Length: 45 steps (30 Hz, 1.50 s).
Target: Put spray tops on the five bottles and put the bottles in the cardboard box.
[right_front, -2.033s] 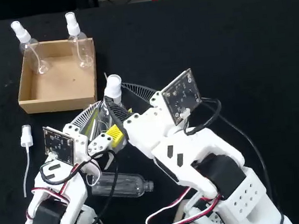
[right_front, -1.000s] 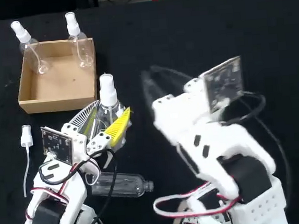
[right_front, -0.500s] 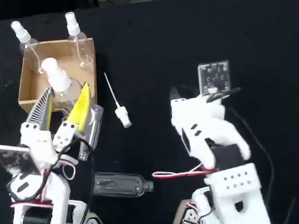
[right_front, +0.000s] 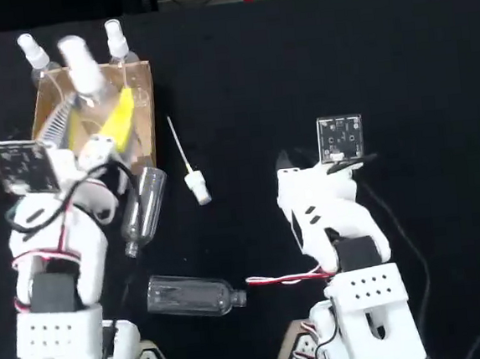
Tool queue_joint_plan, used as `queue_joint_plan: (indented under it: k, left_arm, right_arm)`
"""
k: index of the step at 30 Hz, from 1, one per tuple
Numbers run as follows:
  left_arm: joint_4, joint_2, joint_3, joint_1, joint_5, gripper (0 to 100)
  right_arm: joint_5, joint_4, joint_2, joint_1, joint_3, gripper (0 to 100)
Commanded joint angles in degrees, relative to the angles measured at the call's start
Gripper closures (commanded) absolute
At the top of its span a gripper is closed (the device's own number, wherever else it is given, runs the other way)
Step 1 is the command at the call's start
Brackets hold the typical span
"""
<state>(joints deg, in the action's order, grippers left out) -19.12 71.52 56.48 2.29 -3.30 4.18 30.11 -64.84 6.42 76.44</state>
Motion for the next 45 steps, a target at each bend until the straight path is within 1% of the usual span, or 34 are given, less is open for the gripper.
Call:
queue_joint_plan:
  k: [1,4,9,16,20,28,40,42,45]
  left_arm:
    - [12.04,-5.10,1.36,5.23,-0.18,88]
    - [17.41,-8.62,3.03,6.55,-0.18,88]
    - [21.71,-15.74,2.59,6.55,0.00,88]
    - [32.09,-26.37,2.95,6.64,0.09,88]
    - [36.22,-30.59,2.95,7.43,0.09,88]
    - [37.01,-37.36,2.95,11.30,0.00,88]
    - [38.07,-42.73,2.33,11.12,0.09,88]
    - [43.60,-44.92,2.95,11.38,-0.09,88]
    - [55.65,-49.58,4.18,11.56,0.09,88]
  right_arm:
    - [-0.44,-1.58,-0.40,-0.97,-0.22,92.9]
    - [-0.44,-1.58,-0.40,-0.97,-0.22,92.9]
    - [-0.44,-1.67,-0.75,-0.70,0.48,92.9]
    - [-0.44,-1.67,-0.75,-0.88,0.48,92.9]
    - [-0.44,-1.67,-0.75,-0.88,0.48,92.8]
    - [-0.44,-1.67,-0.75,-0.88,0.48,92.8]
    - [-0.44,-1.67,-0.75,-0.88,0.48,92.8]
    - [-0.44,-1.67,-0.75,-0.88,0.48,92.8]
    - [-0.44,-1.67,-0.75,-0.88,0.48,92.8]
